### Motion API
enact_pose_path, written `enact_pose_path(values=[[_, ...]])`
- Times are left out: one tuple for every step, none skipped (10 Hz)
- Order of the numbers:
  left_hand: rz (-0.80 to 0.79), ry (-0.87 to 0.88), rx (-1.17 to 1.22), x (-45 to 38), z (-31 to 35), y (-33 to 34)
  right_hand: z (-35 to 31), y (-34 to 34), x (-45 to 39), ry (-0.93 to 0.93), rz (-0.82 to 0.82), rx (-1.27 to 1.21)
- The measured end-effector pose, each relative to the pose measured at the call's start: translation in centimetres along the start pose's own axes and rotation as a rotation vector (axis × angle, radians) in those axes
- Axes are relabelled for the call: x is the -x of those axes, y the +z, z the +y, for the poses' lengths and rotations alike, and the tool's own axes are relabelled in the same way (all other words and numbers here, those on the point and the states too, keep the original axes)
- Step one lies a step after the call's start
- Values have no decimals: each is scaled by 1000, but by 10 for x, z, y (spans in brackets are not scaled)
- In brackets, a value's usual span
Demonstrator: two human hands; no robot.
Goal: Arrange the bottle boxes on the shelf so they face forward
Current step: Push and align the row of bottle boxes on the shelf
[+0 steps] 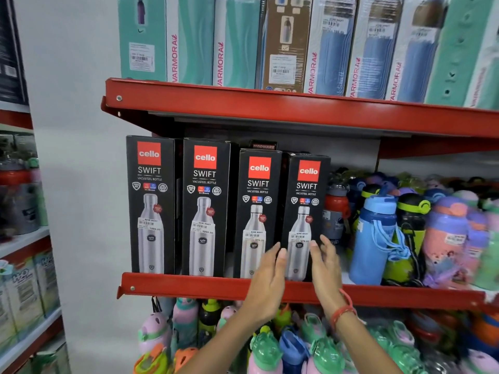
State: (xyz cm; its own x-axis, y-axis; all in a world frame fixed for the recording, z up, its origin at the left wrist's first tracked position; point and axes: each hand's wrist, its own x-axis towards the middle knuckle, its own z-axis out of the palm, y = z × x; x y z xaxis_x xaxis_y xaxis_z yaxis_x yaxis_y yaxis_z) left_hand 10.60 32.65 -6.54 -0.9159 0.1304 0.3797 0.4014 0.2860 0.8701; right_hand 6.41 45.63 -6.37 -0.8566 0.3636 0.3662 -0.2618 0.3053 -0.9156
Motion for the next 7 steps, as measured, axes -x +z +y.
enact_pose_path(values=[[-105,-87,-7,-5,3,17,3,-1,-5,30,-225,-89],[-116,-152,35,-10,5,21,3,-6,-6,7,-320,-85],[-70,-164,44,-9,4,20,6,-9,-5,-2,-356,-47],[-57,-143,31,-4,4,17,8,-11,-1,-11,-384,-5],[-85,-138,-19,1,7,13,3,-14,5,-6,-386,25],[-140,-121,-64,8,10,7,-7,-14,8,28,-352,57],[-65,5,-84,13,30,-17,-52,-14,20,-128,-217,88]])
